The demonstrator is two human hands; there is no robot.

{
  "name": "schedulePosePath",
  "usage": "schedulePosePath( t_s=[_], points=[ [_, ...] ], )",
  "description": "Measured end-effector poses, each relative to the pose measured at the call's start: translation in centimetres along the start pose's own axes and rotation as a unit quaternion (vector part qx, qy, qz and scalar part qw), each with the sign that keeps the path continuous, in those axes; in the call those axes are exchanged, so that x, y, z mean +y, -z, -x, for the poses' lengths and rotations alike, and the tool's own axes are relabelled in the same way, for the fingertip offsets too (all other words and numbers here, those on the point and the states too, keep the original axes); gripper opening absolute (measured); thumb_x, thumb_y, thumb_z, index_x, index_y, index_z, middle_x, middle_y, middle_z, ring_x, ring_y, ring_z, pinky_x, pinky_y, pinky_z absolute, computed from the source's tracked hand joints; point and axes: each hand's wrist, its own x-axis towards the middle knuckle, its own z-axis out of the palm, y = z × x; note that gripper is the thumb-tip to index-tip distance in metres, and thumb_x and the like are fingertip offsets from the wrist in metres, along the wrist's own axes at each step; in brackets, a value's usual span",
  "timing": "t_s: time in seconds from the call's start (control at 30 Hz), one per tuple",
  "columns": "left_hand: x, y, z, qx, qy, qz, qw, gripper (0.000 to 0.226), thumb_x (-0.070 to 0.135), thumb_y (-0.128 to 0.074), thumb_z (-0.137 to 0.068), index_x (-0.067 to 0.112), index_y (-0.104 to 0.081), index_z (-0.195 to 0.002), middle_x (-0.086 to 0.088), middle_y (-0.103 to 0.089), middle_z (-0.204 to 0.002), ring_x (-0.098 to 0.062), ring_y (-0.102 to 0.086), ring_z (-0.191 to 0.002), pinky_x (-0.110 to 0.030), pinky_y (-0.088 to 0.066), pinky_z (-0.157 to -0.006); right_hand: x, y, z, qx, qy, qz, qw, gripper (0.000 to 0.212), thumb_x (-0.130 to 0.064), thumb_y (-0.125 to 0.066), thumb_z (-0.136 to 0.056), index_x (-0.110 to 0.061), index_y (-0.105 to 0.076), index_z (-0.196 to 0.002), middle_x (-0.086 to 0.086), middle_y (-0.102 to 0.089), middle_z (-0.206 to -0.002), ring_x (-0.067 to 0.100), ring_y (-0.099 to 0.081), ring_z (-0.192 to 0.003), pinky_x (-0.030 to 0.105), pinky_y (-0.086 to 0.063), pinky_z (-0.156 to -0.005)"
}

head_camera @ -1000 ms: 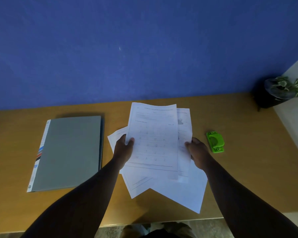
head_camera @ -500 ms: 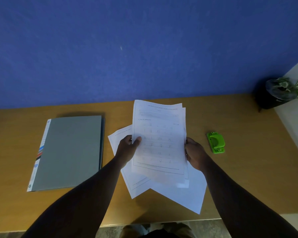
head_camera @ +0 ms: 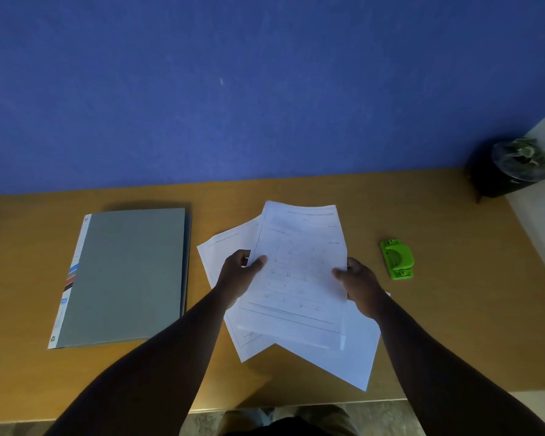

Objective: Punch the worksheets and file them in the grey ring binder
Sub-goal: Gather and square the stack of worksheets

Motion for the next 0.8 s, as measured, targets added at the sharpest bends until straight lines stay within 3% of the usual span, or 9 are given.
schedulePosePath(
  t_s=[0.1, 0.23, 0.4, 0.57, 0.7, 0.8],
  points=[
    [-0.6, -0.1, 0.0, 0.038, 0.017, -0.004, 0.999, 0.028, 0.041, -0.061, -0.095, 0.019, -0.061, -0.112, 0.002, -0.065, -0.114, -0.016, -0.063, -0.099, -0.028, -0.055, -0.083, 0.5, 0.4, 0.0, 0.061, 0.026, 0.007, 0.998, 0.015, -0.009, -0.057, -0.083, -0.007, -0.067, -0.094, 0.006, -0.057, -0.079, 0.019, -0.047, -0.071, 0.029, -0.037, -0.061],
    [-2.5, -0.4, 0.2, 0.152, 0.041, -0.040, 0.987, 0.017, 0.032, -0.061, -0.096, 0.019, -0.065, -0.105, 0.001, -0.069, -0.114, -0.012, -0.062, -0.092, -0.024, -0.054, -0.075, 1.3, 1.5, 0.1, 0.117, 0.014, 0.019, 0.993, 0.014, -0.006, -0.056, -0.084, -0.005, -0.067, -0.094, 0.006, -0.056, -0.078, 0.018, -0.045, -0.068, 0.026, -0.035, -0.057],
    [-4.8, -0.5, 0.4, 0.288, 0.146, -0.012, 0.946, 0.046, 0.036, -0.076, -0.084, 0.016, -0.056, -0.119, -0.010, -0.063, -0.125, -0.024, -0.063, -0.100, -0.033, -0.056, -0.077, 1.7, 2.8, 0.5, 0.139, 0.009, 0.042, 0.989, 0.020, -0.008, -0.058, -0.085, -0.016, -0.069, -0.100, 0.004, -0.065, -0.087, 0.020, -0.055, -0.074, 0.027, -0.041, -0.063],
    [-4.7, -0.9, 0.1, 0.301, 0.226, -0.104, 0.920, 0.089, 0.058, -0.082, -0.068, 0.009, -0.043, -0.133, -0.016, -0.046, -0.136, -0.032, -0.048, -0.120, -0.045, -0.048, -0.098, 1.8, 3.2, 0.7, 0.138, -0.003, 0.066, 0.988, 0.017, -0.010, -0.057, -0.087, -0.017, -0.066, -0.100, 0.005, -0.064, -0.090, 0.022, -0.056, -0.079, 0.025, -0.042, -0.062],
    [-4.0, -1.4, 0.0, 0.277, 0.258, -0.187, 0.906, 0.107, 0.065, -0.080, -0.065, 0.006, -0.033, -0.141, -0.019, -0.038, -0.144, -0.036, -0.039, -0.132, -0.046, -0.038, -0.109, 2.2, 3.3, 0.7, 0.126, -0.010, 0.056, 0.990, 0.018, -0.010, -0.058, -0.087, -0.017, -0.067, -0.101, 0.007, -0.066, -0.094, 0.024, -0.058, -0.083, 0.029, -0.045, -0.071],
    [-3.9, -1.3, -0.4, 0.259, 0.285, -0.192, 0.903, 0.112, 0.066, -0.080, -0.063, 0.005, -0.030, -0.143, -0.020, -0.034, -0.148, -0.038, -0.034, -0.137, -0.049, -0.034, -0.112, 2.4, 3.3, 0.9, 0.121, -0.012, 0.043, 0.992, 0.024, -0.008, -0.057, -0.088, -0.016, -0.068, -0.107, 0.007, -0.066, -0.097, 0.025, -0.059, -0.086, 0.029, -0.045, -0.071]
  ],
)
